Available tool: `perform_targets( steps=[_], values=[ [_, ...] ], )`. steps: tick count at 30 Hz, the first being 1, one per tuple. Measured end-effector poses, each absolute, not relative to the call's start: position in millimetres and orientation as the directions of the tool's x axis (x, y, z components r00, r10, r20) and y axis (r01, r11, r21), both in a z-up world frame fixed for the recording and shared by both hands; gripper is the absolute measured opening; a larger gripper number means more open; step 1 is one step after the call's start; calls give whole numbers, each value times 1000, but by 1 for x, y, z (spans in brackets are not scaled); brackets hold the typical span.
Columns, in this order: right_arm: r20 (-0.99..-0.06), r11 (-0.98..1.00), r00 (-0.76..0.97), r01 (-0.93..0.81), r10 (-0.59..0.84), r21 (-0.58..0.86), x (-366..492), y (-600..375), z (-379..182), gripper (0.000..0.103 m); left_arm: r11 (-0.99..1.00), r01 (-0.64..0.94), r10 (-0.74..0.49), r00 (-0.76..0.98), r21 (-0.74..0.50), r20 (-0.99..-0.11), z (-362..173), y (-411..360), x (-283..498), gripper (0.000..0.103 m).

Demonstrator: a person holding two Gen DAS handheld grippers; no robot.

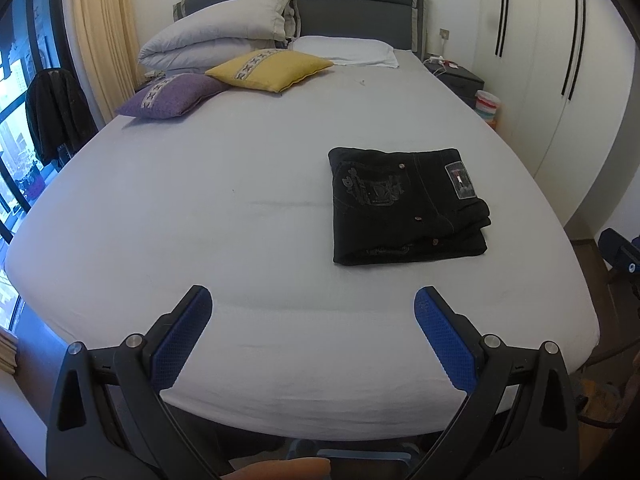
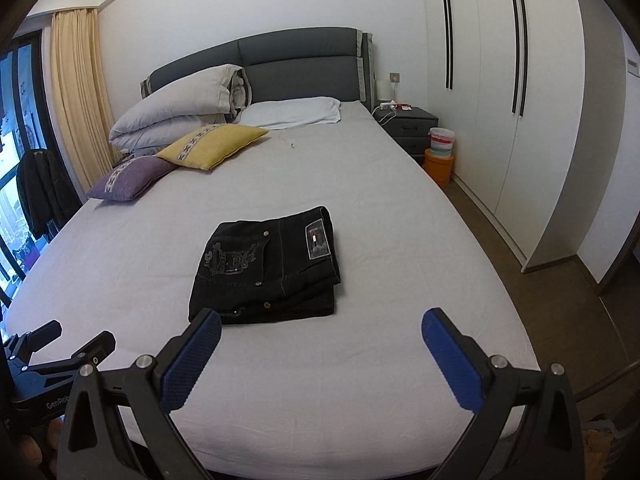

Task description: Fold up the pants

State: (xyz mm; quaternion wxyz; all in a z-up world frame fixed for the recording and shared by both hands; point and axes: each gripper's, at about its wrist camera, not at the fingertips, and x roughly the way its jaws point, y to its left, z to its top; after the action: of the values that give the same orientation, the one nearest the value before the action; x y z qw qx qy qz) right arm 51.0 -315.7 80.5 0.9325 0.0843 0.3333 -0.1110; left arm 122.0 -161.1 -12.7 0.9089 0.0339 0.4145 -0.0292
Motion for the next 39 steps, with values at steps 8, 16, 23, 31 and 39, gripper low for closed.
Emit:
perform_targets(
  steps=[8,16,23,31,39],
  values=[
    [-648,962,746,263,-156,71,53,-313,80,103,996,85,-29,651,35,-759,-14,-162,121,103],
    [-658,964,736,259,-158,59,54,-309,76,103,996,83,-29,650,34,-759,-15,-162,121,103],
    [-665,965,731,256,-154,57,54,-305,73,103,996,83,-30,648,31,-761,-17,-163,121,103],
    [-669,966,728,252,-151,57,53,-301,71,103,996,80,-30,645,28,-764,-20,-164,120,103],
    [-673,967,725,250,-148,56,52,-300,71,103,996,81,-31,643,28,-765,-21,-164,119,103]
  ],
)
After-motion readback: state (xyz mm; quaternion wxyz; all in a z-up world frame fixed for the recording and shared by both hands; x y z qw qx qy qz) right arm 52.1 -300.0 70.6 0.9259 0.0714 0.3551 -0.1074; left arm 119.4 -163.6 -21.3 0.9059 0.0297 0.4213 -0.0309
